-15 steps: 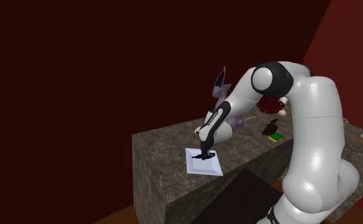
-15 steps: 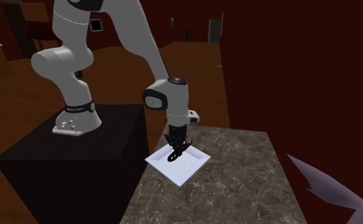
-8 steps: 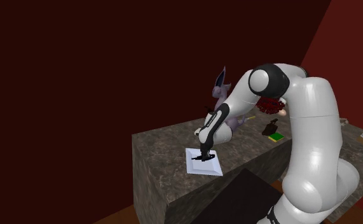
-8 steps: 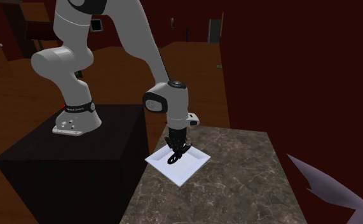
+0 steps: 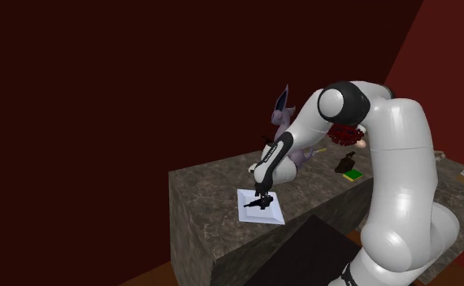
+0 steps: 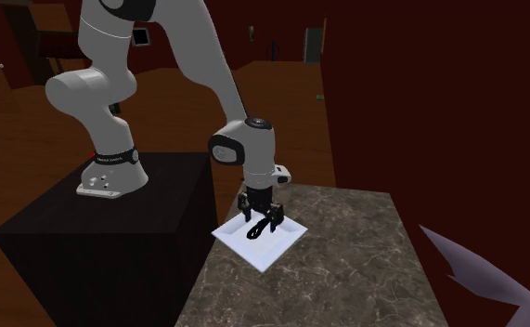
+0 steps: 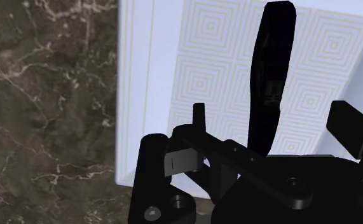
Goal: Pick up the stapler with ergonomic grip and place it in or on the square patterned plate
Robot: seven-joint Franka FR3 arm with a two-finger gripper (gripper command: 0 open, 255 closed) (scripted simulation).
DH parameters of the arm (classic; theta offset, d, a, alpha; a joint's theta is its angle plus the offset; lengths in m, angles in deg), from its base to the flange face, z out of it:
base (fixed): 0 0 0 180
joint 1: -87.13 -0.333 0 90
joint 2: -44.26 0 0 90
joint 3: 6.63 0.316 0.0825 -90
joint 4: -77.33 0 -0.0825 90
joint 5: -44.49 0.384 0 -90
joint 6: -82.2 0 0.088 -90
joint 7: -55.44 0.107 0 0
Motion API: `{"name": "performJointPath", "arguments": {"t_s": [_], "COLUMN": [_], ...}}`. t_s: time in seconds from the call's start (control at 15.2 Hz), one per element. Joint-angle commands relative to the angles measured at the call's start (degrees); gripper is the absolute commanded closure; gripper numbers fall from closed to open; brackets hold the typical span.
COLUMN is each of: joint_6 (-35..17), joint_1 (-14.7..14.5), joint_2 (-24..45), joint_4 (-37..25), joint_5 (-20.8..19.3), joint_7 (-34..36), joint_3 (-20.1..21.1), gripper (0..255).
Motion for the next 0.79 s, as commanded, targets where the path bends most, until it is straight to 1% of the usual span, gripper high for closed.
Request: {"name": "performJointPath", "arguments": {"t_s": [0.0, 0.2, 0.73], "joint_6": [1.38, 5.54, 5.54], "joint_1": [-0.02, -0.06, -0.05], "joint_2": [-2.15, -8.03, -8.03], "joint_4": [0.77, 2.49, 2.49], "joint_5": [-0.01, -0.07, -0.08], "joint_7": [0.01, 0.06, 0.06], "joint_3": [-0.02, -0.08, -0.08], "gripper": [0, 0, 0]}}
